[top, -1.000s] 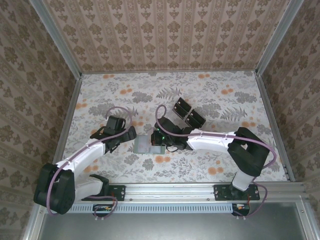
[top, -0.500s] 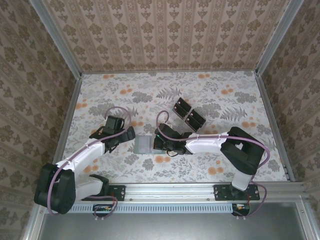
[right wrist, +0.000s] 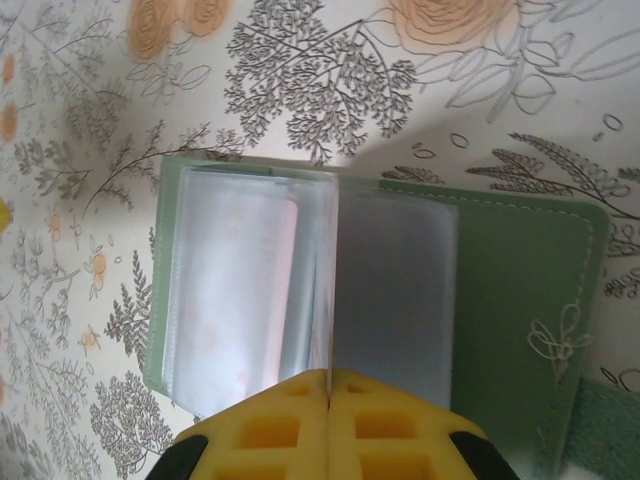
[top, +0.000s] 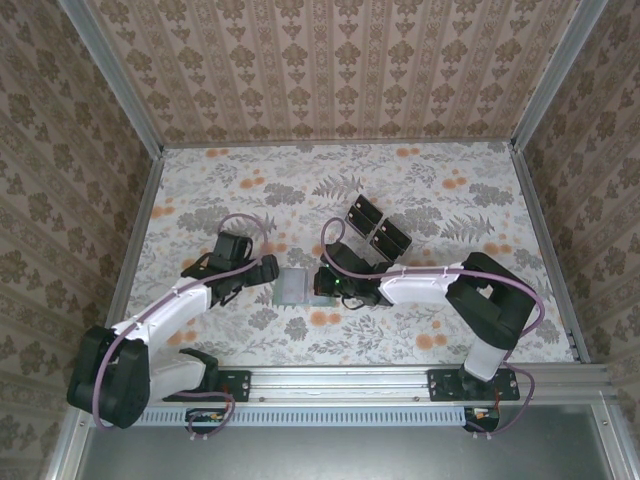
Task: Put the credit cards into the card holder
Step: Insert the credit card into the card slot.
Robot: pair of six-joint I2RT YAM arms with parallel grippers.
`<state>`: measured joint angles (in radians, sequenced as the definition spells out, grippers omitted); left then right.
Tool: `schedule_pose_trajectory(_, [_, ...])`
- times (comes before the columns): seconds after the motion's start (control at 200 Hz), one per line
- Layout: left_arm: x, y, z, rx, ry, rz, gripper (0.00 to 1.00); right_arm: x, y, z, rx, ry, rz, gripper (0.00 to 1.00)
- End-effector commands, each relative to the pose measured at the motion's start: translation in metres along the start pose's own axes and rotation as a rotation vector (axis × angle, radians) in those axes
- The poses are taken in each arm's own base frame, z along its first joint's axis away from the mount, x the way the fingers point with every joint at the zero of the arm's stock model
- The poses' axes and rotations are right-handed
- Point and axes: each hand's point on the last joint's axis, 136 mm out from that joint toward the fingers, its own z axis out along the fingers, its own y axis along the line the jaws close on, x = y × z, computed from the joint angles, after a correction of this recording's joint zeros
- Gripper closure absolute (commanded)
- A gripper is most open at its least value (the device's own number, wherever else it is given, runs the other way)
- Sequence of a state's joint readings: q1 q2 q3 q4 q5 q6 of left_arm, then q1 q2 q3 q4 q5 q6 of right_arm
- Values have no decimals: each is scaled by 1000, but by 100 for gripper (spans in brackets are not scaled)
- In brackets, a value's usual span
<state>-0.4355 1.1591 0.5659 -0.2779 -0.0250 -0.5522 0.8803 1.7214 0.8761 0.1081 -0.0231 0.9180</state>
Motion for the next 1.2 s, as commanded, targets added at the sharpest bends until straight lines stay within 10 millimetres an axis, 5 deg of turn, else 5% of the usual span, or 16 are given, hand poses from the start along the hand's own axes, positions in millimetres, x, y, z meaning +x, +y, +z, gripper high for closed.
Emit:
schedule_pose_trajectory(0.0, [3,-23,2,63,8,84,0,2,9,-7,-56,35,-73,100])
schedule_pose_trajectory(0.245, [17,-46,10,67,38,197,0,-14,18,-17,-121,13,-69,100])
schedule_pose_trajectory(0.57, [33,-46,17,41,65,233,0,-25,20,-29,-167,-68,-21,100])
schedule_pose_trajectory(1.19, [67,-10,25,-115,138,215,0,-21,12,-24,-251,-168,25,100])
